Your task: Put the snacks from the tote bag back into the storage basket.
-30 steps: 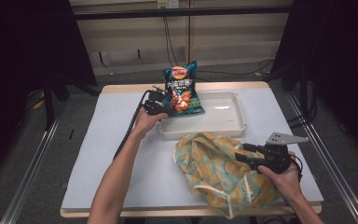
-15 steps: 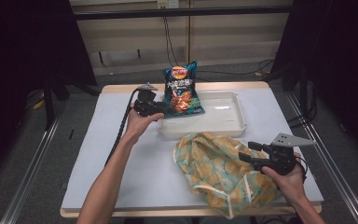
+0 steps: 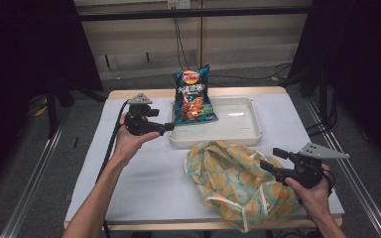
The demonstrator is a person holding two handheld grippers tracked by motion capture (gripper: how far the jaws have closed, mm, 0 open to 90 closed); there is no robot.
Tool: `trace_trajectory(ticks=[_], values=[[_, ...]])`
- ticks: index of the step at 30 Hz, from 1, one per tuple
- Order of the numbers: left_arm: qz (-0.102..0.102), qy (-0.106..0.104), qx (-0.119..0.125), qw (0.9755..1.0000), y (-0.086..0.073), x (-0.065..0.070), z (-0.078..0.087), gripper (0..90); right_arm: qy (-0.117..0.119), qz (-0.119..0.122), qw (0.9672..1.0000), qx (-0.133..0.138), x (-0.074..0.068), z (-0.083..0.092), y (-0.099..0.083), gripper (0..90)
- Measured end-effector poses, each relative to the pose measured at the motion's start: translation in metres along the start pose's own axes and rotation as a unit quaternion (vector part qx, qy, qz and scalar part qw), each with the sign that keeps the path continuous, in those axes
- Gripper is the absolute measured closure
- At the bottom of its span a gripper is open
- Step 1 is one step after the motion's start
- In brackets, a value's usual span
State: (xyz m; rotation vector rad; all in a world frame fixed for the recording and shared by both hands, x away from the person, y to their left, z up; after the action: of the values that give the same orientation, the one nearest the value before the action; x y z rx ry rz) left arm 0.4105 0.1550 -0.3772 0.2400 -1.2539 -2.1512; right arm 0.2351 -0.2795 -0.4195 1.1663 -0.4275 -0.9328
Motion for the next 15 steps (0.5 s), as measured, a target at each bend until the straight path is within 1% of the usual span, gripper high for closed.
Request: trace_trajectory(ticks=[1, 2, 4, 5, 6, 7, 8, 9, 10, 11, 12, 14, 15], values=[[0.001, 0.005, 0.007, 1.0, -0.002, 0.001, 0.004, 14.8, -0.003, 0.001, 1.0, 0.002, 0.0, 0.001, 0.0, 26.9], [0.008, 0.012, 0.019, 0.9997, -0.006, 0.001, 0.009, 14.7, -0.003, -0.005, 1.0, 0.004, 0.0, 0.002, -0.001, 26.8], [0.007, 0.01, 0.019, 0.9997, -0.012, 0.002, 0.017, 13.1, -0.007, -0.003, 1.0, 0.004, 0.0, 0.004, -0.002, 25.9], [0.007, 0.013, 0.017, 0.9997, -0.015, 0.003, 0.02, 12.8, -0.007, -0.002, 1.0, 0.005, 0.0, 0.005, -0.003, 25.8], [0.007, 0.008, 0.023, 0.9997, -0.019, 0.004, 0.024, 12.5, -0.006, -0.002, 1.0, 0.003, 0.0, 0.006, -0.003, 25.8], [0.008, 0.007, 0.027, 0.9996, -0.022, 0.006, 0.029, 11.0, -0.012, -0.004, 0.9999, 0.005, 0.0, 0.007, -0.004, 25.7], [0.007, 0.011, 0.034, 0.9994, -0.025, 0.007, 0.033, 10.9, -0.018, -0.004, 0.9998, 0.005, 0.0, 0.008, -0.003, 25.5], [0.005, 0.012, 0.04, 0.9991, -0.028, 0.009, 0.038, 11.0, -0.016, -0.006, 0.9998, 0.006, 0.0, 0.008, -0.003, 25.1], [0.008, 0.012, 0.046, 0.9989, -0.031, 0.01, 0.043, 9.4, -0.021, -0.005, 0.9997, 0.007, 0.0, 0.01, -0.002, 24.7], [0.013, 0.021, 0.053, 0.9983, -0.035, 0.011, 0.049, 8.7, -0.023, -0.007, 0.9997, 0.008, -0.001, 0.011, -0.002, 24.5], [0.016, 0.028, 0.061, 0.9976, -0.04, 0.012, 0.055, 7.6, -0.021, -0.006, 0.9997, 0.008, -0.001, 0.012, -0.003, 24.4], [0.027, 0.03, 0.073, 0.9965, -0.047, 0.012, 0.065, 6.7, -0.023, -0.008, 0.9997, 0.007, -0.001, 0.014, -0.005, 23.6], [0.028, 0.03, 0.076, 0.9963, -0.051, 0.013, 0.07, 5.4, -0.028, -0.009, 0.9996, 0.005, -0.002, 0.015, -0.006, 23.6]])
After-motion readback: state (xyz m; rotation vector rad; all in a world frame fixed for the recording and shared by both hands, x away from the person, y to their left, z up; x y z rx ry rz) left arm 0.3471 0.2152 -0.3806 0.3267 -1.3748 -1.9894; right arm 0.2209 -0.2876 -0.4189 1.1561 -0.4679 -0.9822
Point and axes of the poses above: each handheld gripper's, and its own axes: z roughly backward along the jaws, y roughly out of its top, x roughly to its right, the point moved 1 cm from there along -z, roughly forward along the jaws, and after that the axes turned 2 degrees about z, right-handed, at the moved point
